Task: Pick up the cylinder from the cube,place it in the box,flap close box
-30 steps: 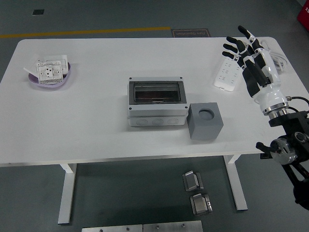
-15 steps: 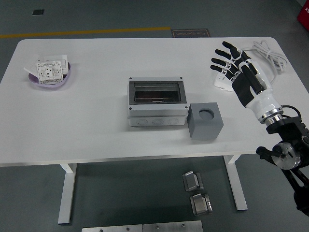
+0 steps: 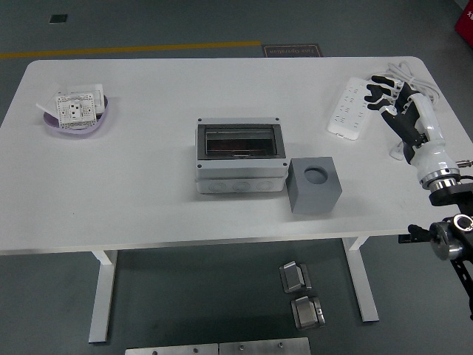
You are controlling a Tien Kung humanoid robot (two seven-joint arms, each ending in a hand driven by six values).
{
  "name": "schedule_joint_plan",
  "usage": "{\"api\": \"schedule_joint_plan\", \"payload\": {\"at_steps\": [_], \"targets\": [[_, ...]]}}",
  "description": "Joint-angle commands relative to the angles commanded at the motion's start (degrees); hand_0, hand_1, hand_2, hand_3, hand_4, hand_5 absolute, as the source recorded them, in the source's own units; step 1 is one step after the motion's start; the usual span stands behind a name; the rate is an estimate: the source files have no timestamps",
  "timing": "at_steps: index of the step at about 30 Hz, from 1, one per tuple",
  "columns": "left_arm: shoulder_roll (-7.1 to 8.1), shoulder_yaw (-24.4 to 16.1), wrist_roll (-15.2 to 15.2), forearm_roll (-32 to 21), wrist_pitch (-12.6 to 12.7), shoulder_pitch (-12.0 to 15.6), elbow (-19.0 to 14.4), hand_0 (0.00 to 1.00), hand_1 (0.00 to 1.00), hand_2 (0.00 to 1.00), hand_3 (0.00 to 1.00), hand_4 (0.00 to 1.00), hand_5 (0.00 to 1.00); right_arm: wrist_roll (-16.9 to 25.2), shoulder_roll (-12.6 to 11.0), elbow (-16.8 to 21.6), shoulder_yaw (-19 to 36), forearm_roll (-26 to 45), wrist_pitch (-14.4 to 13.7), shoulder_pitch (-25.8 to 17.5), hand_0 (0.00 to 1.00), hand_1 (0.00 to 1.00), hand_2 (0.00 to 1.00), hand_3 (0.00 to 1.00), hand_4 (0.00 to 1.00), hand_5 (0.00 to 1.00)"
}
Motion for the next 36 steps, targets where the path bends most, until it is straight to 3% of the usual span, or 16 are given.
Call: {"api": "schedule_joint_plan", "payload": {"at_steps": [3, 10, 15, 20, 22, 23, 34, 36], "targets": [[0.27, 0.2, 0.0, -0.4, 0.0, 0.4, 0.1, 0.621, 0.626, 0.595, 0.682, 0.711, 0.267, 1.0, -0.1, -0.1, 0.8, 2.5, 0.3, -0.4, 0.71, 0.667, 0.705, 0.711, 0.714, 0.531], [0.78, 0.1, 0.0, -1.0, 0.1, 0.9, 0.3, 0.621, 0.626, 0.593, 0.683, 0.71, 0.267, 2.4, -0.3, -0.1, 3.3, 11.1, 4.1, -1.4, 0.708, 0.663, 0.707, 0.725, 0.711, 0.535], [0.95, -0.3, -0.1, -0.9, 0.1, 0.7, 0.3, 0.621, 0.626, 0.594, 0.683, 0.711, 0.268, 2.3, -0.9, 0.0, 4.2, 12.9, 4.2, -1.5, 0.707, 0.66, 0.705, 0.722, 0.708, 0.531], [0.92, -0.1, 0.0, -1.2, 0.1, 0.9, 0.4, 0.621, 0.626, 0.593, 0.682, 0.71, 0.268, -0.7, -1.5, -0.1, 2.0, 4.1, -1.4, 0.6, 0.716, 0.692, 0.735, 0.68, 0.707, 0.534], [0.82, 0.0, 0.0, -1.3, 0.1, 1.1, 0.5, 0.621, 0.626, 0.593, 0.682, 0.71, 0.268, -3.1, -1.3, -2.1, 1.1, -0.3, -3.5, 2.6, 0.716, 0.692, 0.735, 0.68, 0.707, 0.534], [0.78, 0.1, 0.0, -1.3, 0.1, 1.2, 0.5, 0.621, 0.626, 0.593, 0.681, 0.71, 0.268, -4.2, -1.3, -3.1, 0.8, -2.3, -4.0, 3.6, 0.755, 0.737, 0.781, 0.774, 0.703, 0.526], [0.56, 0.6, 0.0, -1.3, 0.1, 1.0, 0.6, 0.621, 0.626, 0.594, 0.682, 0.71, 0.269, -15.1, -1.3, -15.9, -3.3, -26.2, -6.3, 13.6, 0.75, 0.697, 0.729, 0.773, 0.71, 0.536], [0.55, 0.6, 0.0, -1.2, 0.1, 0.9, 0.5, 0.621, 0.626, 0.594, 0.682, 0.71, 0.268, -16.8, -1.7, -18.6, -5.0, -30.6, -6.4, 15.5, 0.753, 0.693, 0.726, 0.809, 0.72, 0.548]]}}
